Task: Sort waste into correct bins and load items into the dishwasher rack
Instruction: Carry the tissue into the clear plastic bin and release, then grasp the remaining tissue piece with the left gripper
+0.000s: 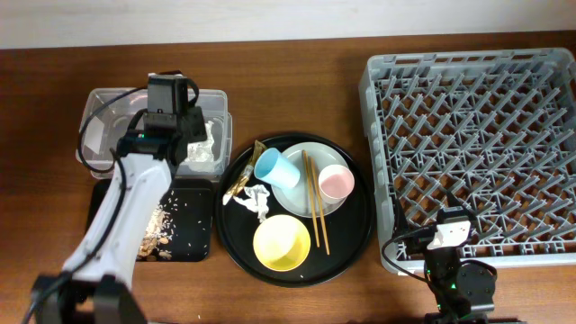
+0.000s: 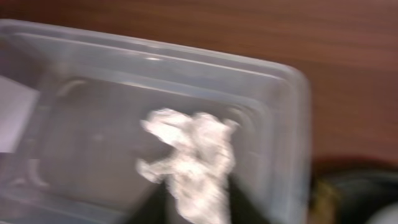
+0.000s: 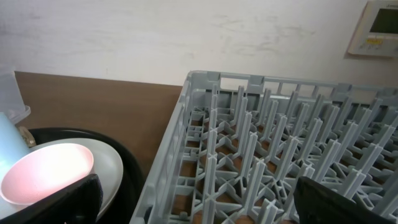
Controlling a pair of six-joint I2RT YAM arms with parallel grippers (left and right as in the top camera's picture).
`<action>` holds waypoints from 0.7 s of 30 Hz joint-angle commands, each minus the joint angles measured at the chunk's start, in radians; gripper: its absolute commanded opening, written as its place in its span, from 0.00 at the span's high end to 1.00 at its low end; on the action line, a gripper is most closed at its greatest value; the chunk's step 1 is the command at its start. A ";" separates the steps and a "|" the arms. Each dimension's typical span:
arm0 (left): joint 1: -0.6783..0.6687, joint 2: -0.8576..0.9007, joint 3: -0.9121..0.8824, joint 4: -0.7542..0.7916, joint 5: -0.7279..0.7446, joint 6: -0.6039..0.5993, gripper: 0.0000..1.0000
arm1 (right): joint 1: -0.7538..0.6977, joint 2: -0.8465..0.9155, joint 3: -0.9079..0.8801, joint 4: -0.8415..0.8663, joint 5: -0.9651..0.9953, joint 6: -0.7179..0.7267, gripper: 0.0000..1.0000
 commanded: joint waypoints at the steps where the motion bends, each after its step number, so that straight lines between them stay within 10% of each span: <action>1: -0.094 -0.103 0.033 -0.078 0.216 0.000 1.00 | 0.004 -0.004 -0.005 -0.005 0.005 0.005 0.01; 9: -0.249 -0.031 -0.040 -0.306 0.219 -0.056 0.84 | 0.004 -0.004 -0.005 -0.005 0.005 0.005 0.01; 21: -0.319 0.050 -0.176 -0.239 0.222 -0.105 0.57 | 0.004 -0.004 -0.005 -0.005 0.005 0.005 0.01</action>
